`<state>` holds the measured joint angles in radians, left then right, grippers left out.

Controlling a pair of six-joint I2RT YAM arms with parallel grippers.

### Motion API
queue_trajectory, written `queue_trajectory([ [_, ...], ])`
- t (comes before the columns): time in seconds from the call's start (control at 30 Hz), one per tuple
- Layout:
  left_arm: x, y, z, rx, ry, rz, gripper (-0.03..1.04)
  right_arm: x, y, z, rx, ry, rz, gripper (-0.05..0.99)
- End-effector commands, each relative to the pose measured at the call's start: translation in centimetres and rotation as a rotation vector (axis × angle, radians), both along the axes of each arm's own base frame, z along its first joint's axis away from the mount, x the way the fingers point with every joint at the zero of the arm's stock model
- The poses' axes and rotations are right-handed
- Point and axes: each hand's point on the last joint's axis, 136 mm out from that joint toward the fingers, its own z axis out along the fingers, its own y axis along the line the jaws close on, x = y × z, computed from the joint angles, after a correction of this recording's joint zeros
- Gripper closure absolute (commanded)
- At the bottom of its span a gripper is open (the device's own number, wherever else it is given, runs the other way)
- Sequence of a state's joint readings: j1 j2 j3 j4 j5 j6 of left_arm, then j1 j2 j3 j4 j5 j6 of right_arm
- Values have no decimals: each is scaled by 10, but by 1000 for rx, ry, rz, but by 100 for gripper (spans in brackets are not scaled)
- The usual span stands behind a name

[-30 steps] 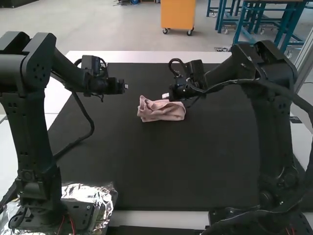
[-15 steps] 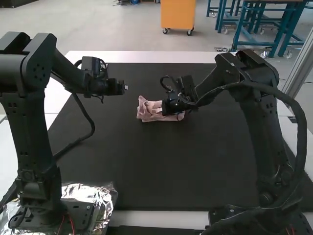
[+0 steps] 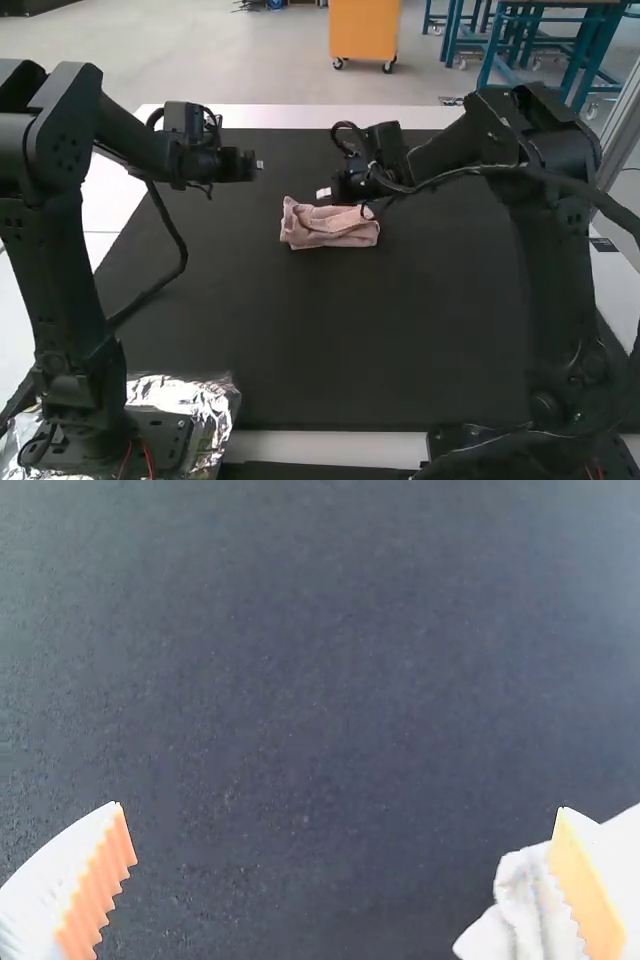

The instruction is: Fold the towel.

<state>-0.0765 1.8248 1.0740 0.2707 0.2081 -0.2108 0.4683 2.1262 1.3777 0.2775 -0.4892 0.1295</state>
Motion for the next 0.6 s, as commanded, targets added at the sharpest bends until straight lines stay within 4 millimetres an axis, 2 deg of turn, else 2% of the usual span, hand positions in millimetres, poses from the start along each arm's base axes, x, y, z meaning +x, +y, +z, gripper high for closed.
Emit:
queue_trajectory([
  [0.0, 4, -20, 62, -12, -121, -27, 4, 21, -20, 138, 116, -222, -76, 79],
  [0.03, 3, -23, 73, -13, -135, -32, 4, 20, -27, 162, 129, -259, -92, 67],
  [0.17, -8, -27, 123, -14, -197, -33, 4, 4, -60, 243, 166, -378, -159, 8],
  [0.2, -13, -25, 137, -12, -219, -27, 4, -3, -70, 259, 169, -400, -174, 2],
  [0.3, -31, -20, 181, -3, -302, -11, 4, -31, -98, 305, 198, -466, -209, 2],
  [0.4, -52, -8, 209, 30, -350, 22, 4, -66, -133, 343, 242, -528, -273, 2],
  [0.57, -100, 3, 257, 38, -460, 34, 4, -144, -187, 377, 330, -616, -361, 2],
])
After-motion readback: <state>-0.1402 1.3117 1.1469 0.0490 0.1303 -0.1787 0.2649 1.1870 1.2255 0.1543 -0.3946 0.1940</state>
